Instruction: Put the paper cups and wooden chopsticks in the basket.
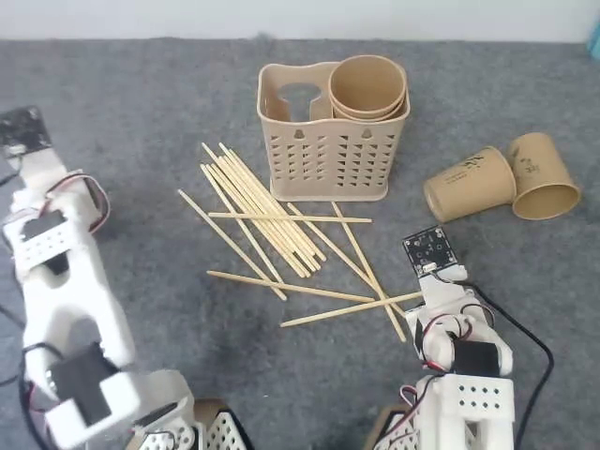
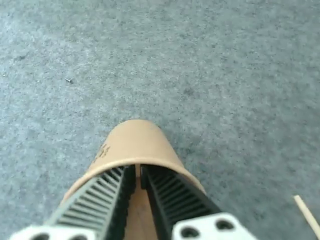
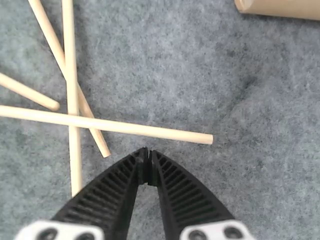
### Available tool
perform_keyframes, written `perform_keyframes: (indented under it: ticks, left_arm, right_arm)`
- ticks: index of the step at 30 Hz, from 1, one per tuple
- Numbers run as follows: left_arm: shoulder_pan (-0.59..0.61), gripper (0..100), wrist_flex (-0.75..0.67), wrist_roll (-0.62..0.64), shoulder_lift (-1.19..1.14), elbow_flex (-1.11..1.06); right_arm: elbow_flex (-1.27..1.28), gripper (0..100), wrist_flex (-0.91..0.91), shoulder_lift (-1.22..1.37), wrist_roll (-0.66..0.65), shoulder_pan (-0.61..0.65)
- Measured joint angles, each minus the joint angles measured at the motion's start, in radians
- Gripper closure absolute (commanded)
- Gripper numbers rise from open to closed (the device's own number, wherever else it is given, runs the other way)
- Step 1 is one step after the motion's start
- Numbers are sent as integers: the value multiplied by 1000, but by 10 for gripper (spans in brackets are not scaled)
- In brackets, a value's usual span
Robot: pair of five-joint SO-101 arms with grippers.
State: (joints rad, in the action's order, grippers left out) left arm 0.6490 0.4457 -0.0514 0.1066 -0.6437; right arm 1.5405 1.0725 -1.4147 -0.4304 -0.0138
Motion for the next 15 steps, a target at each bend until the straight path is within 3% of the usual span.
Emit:
perform_keyframes:
  ticks: [9,15]
  left_arm:
    - [77,978,-37,-2,-201,183]
    - [115,835,21,-2,-236,307]
  right_arm:
    - [0,991,0,0,0,0]
    - [0,991,0,0,0,0]
